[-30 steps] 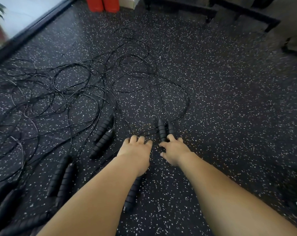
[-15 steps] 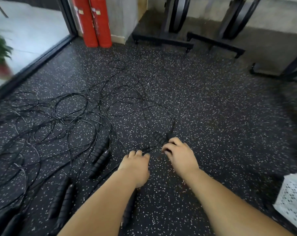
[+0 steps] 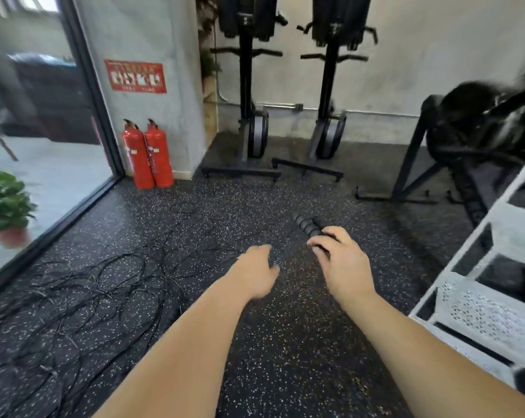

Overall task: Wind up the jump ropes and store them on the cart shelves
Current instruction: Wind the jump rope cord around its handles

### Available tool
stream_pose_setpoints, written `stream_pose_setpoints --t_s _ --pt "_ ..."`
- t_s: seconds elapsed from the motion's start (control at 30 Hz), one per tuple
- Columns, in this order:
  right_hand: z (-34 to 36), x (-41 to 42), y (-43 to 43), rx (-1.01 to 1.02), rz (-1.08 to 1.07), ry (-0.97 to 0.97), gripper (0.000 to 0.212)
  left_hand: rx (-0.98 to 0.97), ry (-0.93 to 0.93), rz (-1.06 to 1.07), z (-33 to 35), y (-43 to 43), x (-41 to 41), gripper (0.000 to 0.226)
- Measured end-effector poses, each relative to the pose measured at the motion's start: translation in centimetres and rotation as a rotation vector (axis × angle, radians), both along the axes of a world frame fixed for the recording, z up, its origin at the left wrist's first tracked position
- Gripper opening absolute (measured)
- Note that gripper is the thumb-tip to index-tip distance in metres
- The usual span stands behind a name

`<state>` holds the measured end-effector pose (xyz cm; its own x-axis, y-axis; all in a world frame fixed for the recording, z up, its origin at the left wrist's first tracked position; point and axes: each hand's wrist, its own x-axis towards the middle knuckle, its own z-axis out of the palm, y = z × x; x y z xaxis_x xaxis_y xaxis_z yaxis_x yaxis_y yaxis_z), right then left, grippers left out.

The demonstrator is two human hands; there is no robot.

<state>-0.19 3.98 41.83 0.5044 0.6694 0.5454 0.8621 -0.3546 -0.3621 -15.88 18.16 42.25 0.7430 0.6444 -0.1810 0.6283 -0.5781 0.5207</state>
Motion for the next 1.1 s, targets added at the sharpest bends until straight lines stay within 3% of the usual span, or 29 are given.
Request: stream_pose_setpoints --t_s 0.17,0.3,0.4,0.57,0.67,0.77,0.9,1.1 --pt "7.8 -2.4 -7.8 0.178 -0.035 -0.077 0.017 -0.202 -0.361 0.061 7.7 -8.7 -0.2 0.052" --pt "10.1 -5.7 -13.0 0.224 -0.005 -0.134 0.021 -0.609 -0.674 0.187 11.0 -14.4 -0.4 0.048" --pt "8.7 -8.0 -15.6 0.119 0.05 -0.16 0.031 -0.795 -0.788 0.251 11.2 -16.9 -0.3 0.049" --pt "4.5 -9.8 -17.6 -0.005 0.24 -0.107 0.056 -0.908 -0.833 0.394 7.7 -18.3 -1.5 0.026" --pt "3.1 -9.7 -18.0 0.002 0.345 0.113 0.058 -0.979 -0.823 0.41 4.5 -17.5 -2.6 0.027" --pt "1.1 -9.1 -17.3 0.045 0.371 0.43 0.075 -0.986 -0.809 0.4 1.8 -17.1 -3.1 0.027" --pt "-1.6 -9.0 -15.5 0.121 0.247 0.924 0.082 -0.993 -0.821 0.423 -1.0 -16.8 -2.5 0.029" --pt "-1.7 -8.4 -13.3 0.236 0.178 0.96 0.061 -0.916 -0.81 0.369 -1.7 -15.2 -0.3 0.03"
